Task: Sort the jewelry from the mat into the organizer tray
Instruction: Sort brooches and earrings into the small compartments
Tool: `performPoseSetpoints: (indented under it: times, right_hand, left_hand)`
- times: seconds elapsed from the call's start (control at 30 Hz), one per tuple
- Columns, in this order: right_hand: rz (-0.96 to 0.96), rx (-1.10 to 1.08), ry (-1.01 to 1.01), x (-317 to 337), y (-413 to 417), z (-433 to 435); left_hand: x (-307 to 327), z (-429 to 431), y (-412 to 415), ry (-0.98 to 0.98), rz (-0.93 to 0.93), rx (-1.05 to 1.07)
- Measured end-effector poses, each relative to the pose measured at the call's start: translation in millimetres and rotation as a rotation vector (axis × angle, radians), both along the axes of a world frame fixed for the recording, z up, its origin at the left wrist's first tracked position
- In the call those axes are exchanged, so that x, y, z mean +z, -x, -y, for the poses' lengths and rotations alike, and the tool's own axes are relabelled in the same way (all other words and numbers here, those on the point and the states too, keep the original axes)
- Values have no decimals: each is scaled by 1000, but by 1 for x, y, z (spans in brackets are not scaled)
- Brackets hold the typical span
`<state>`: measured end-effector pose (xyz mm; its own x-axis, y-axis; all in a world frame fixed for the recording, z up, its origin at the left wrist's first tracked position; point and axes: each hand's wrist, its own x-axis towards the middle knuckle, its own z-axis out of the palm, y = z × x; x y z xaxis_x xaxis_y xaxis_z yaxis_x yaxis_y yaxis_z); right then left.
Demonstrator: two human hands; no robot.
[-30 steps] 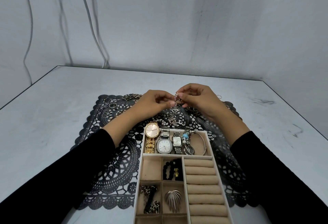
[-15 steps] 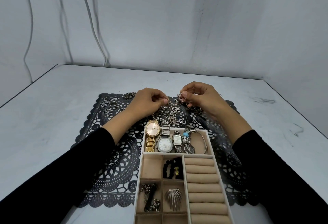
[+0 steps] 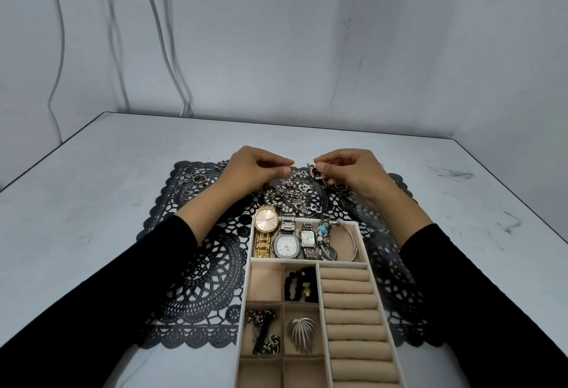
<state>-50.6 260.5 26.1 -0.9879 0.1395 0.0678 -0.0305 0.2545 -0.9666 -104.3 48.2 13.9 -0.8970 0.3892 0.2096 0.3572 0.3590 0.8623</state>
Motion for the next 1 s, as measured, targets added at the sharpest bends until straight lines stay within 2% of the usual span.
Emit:
performPoseSetpoints:
  times: [0.13,0.4,0.6,0.77,1.0]
  right_hand:
    - [0,-10,4,5,-10,6]
    - [-32,-45,3,13,-40,17]
    - [-42,-61,5,19,-64,19]
    - [-55,-41,62,22,-90,24]
    - [-106,1,-1,24,-120,32]
  left_hand:
    - [3,4,-7,-4,15,8]
    - [13,18,-35,-149,73,10]
    - [21,33,-61,-111,33,38]
    - [25,47,-86,-159,67,35]
    - [19,61,-118,-148,36,8]
